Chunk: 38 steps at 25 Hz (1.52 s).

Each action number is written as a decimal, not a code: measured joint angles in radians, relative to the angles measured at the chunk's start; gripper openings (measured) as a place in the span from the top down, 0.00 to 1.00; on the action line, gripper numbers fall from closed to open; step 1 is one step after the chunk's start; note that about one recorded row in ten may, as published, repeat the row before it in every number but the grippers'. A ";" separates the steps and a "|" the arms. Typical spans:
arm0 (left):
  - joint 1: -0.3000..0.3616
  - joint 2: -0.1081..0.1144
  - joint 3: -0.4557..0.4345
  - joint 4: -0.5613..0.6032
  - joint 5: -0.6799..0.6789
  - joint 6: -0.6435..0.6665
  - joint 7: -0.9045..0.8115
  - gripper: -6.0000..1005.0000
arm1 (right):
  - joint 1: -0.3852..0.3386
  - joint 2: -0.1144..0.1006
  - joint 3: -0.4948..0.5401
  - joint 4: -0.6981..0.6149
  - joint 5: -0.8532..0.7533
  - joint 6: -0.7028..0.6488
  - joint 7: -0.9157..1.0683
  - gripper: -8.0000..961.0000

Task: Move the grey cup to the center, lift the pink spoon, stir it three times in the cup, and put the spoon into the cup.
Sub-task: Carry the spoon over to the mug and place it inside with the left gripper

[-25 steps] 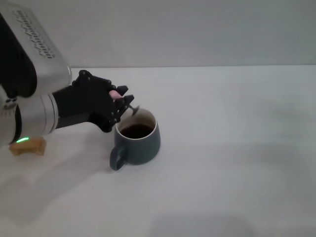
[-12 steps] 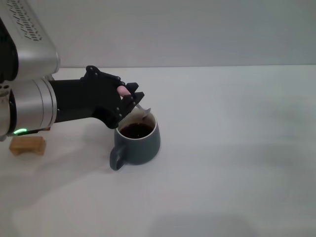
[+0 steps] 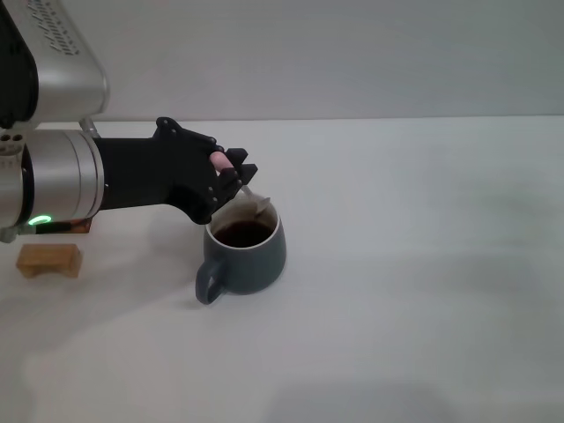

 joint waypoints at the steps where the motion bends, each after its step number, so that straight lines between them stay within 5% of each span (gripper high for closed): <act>1: -0.005 0.001 -0.006 0.006 0.000 -0.005 0.000 0.85 | 0.000 0.000 0.000 0.000 0.000 0.000 0.000 0.94; 20: -0.122 0.013 -0.065 0.166 0.010 -0.080 0.028 0.85 | -0.017 0.006 -0.011 0.003 0.008 0.002 0.005 0.94; 26: -0.162 0.015 -0.139 0.228 0.025 -0.126 0.063 0.85 | -0.037 0.009 -0.027 0.017 0.008 0.001 0.006 0.94; 27: -0.207 0.015 -0.184 0.309 0.029 -0.164 0.098 0.85 | -0.044 0.010 -0.033 0.025 0.008 0.001 0.006 0.94; 38: -0.249 0.015 -0.191 0.395 0.031 -0.178 0.134 0.85 | -0.071 0.010 -0.054 0.048 0.008 -0.002 0.006 0.94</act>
